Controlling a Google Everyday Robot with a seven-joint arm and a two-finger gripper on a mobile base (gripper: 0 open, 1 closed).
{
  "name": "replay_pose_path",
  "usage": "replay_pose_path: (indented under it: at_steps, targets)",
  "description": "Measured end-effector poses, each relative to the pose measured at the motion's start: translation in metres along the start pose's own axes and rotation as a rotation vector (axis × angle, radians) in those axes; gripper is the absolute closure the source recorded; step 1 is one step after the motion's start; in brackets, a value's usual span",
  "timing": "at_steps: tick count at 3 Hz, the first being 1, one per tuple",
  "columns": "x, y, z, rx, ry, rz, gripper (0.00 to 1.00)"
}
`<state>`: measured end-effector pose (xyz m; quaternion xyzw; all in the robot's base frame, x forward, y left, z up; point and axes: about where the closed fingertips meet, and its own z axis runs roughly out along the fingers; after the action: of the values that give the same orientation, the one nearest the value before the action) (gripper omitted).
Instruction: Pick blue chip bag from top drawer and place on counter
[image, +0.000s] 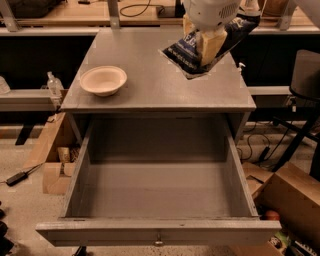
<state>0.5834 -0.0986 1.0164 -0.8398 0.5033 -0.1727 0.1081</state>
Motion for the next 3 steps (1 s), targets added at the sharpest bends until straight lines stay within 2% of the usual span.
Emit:
replay_pose_path:
  at_steps: [1, 2, 3]
  targets:
    - [0.026, -0.018, 0.022, 0.035, 0.013, 0.029, 1.00]
    - [0.077, -0.043, 0.058, 0.103, 0.008, 0.068, 1.00]
    - [0.119, -0.069, 0.094, 0.198, -0.033, 0.106, 1.00]
